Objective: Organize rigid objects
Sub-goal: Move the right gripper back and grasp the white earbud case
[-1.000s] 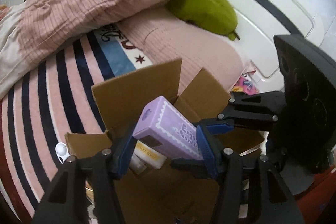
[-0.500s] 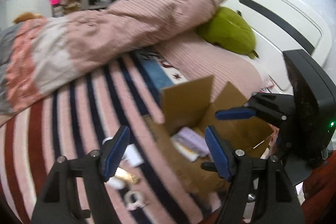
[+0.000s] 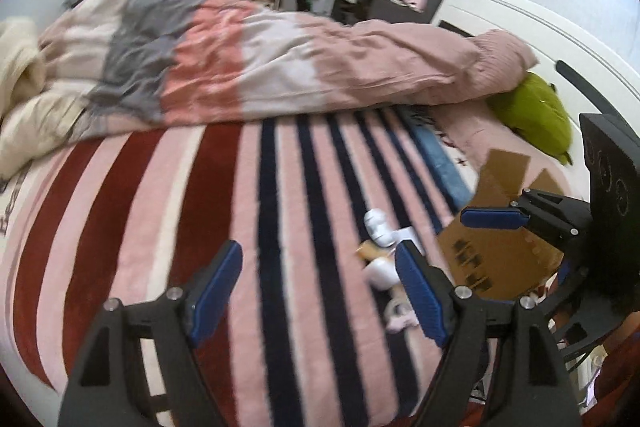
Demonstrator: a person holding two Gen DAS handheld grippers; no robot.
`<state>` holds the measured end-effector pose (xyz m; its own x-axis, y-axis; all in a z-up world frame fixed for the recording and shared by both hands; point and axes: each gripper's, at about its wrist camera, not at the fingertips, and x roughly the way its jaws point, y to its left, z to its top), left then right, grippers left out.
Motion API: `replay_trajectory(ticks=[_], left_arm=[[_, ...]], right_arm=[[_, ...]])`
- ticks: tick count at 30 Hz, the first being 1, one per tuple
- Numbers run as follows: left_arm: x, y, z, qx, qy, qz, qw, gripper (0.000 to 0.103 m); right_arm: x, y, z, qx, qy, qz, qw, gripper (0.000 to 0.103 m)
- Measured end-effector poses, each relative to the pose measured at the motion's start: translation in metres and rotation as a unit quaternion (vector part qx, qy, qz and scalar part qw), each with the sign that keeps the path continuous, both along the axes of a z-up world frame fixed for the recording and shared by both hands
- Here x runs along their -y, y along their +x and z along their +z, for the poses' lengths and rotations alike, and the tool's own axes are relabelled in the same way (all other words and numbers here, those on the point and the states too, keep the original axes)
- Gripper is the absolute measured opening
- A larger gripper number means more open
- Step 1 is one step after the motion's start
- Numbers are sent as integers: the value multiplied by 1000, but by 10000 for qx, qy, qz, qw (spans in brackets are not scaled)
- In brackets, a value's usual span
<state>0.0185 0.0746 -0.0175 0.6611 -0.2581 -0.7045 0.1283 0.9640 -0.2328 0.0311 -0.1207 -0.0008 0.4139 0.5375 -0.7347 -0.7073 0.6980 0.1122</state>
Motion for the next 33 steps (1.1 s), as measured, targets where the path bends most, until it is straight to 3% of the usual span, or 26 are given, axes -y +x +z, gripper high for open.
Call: replay_trajectory(ticks=[5, 8, 9, 13, 15, 19, 31, 33], left_arm=[[-23, -8, -28, -167, -65, 209, 9996, 76], [-30, -15, -40, -242, -9, 253, 9994, 76], [-32, -16, -42, -260, -8, 262, 9993, 76], [-40, -15, -50, -321, -59, 321, 9990, 76], [-41, -14, -51, -333, -61, 333, 9989, 76], [-39, -9, -50, -329, -58, 313, 9990, 76], [-30, -6, -52, -441, 34, 277, 9986, 76], [-28, -7, -52, -466, -11, 218, 9987, 76]], right_arm=[[-33, 8, -43, -504, -90, 81, 9987, 82], [-41, 15, -68, -742, -179, -94, 9970, 70], [-43, 19, -81, -744, -297, -261, 9964, 64], [-41, 32, -107, -356, -770, -831, 9929, 59], [-41, 37, -117, -422, -841, -892, 9916, 55], [-40, 39, -122, -1037, -320, -547, 9926, 52], [-46, 43, -151, -944, -782, -574, 9908, 50], [-48, 39, -148, -755, -816, -581, 9921, 49]])
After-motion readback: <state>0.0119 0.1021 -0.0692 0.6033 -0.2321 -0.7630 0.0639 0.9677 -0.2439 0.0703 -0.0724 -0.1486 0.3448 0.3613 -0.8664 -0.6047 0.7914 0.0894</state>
